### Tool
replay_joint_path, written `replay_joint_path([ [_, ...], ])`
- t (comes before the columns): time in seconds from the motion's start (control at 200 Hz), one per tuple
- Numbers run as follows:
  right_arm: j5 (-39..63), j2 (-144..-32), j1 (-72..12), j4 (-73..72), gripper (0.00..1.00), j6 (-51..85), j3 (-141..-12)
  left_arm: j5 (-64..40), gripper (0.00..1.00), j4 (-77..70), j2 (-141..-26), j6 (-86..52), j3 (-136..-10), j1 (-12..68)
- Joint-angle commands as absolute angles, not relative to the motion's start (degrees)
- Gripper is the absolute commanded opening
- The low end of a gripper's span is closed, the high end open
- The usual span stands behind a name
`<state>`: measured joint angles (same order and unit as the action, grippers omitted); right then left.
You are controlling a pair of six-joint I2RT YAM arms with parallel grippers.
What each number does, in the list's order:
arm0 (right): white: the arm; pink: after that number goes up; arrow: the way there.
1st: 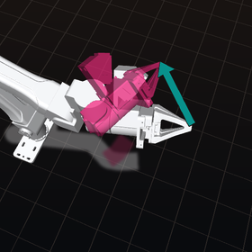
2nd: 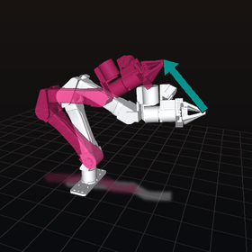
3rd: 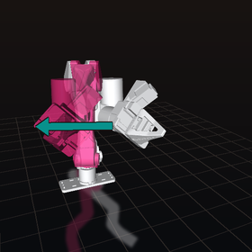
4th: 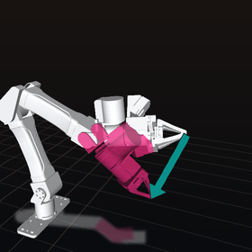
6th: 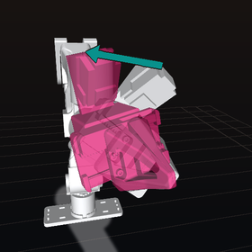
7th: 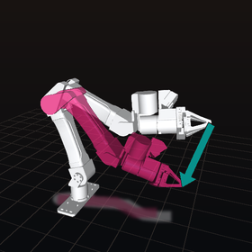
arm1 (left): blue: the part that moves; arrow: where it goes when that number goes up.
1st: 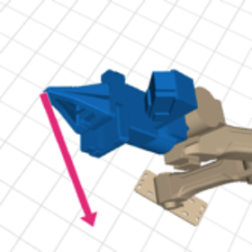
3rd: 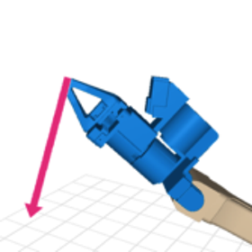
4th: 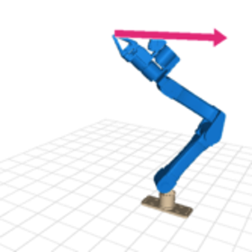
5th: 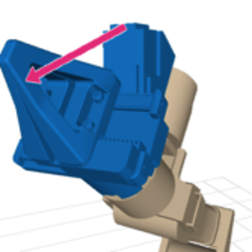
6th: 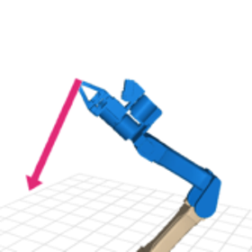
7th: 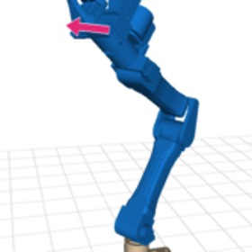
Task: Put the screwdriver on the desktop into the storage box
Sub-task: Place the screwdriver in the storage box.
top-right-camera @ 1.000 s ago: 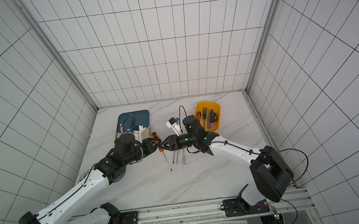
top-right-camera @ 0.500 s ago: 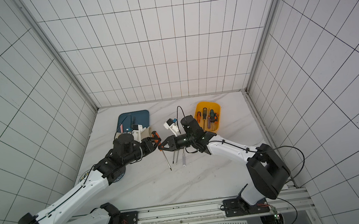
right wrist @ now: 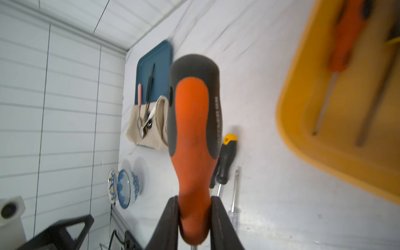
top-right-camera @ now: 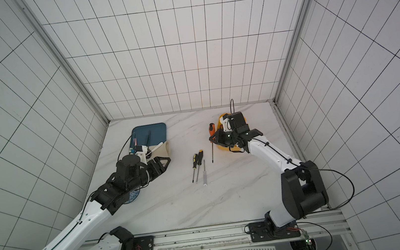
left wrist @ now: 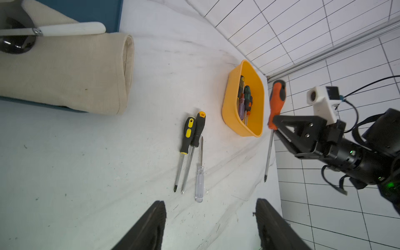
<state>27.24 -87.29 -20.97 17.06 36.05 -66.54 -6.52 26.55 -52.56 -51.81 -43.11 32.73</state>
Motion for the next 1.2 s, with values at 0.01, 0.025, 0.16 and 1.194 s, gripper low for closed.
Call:
replay_joint_path([
  [0.01, 16.6, -93.3, -15.8, 24.6, 0.0, 33.1, -74.3, -9.7, 0.69, 30.1, -53.7, -50.7, -41.9, 33.0],
  [0.025, 16.0, -94.5, -15.3, 24.8, 0.0, 32.9, -75.2, -9.8, 0.69, 30.3, -53.9, -50.8, -41.8, 33.1],
  [0.16, 14.7, -104.1, -12.1, 25.9, 0.0, 32.6, -83.6, -9.9, 0.69, 30.9, -54.3, -51.1, -40.6, 34.0],
  [1.194, 7.3, -132.4, -15.7, 43.9, 0.36, 26.6, -117.1, -7.6, 0.69, 32.5, -54.0, -51.6, -38.0, 33.9],
])
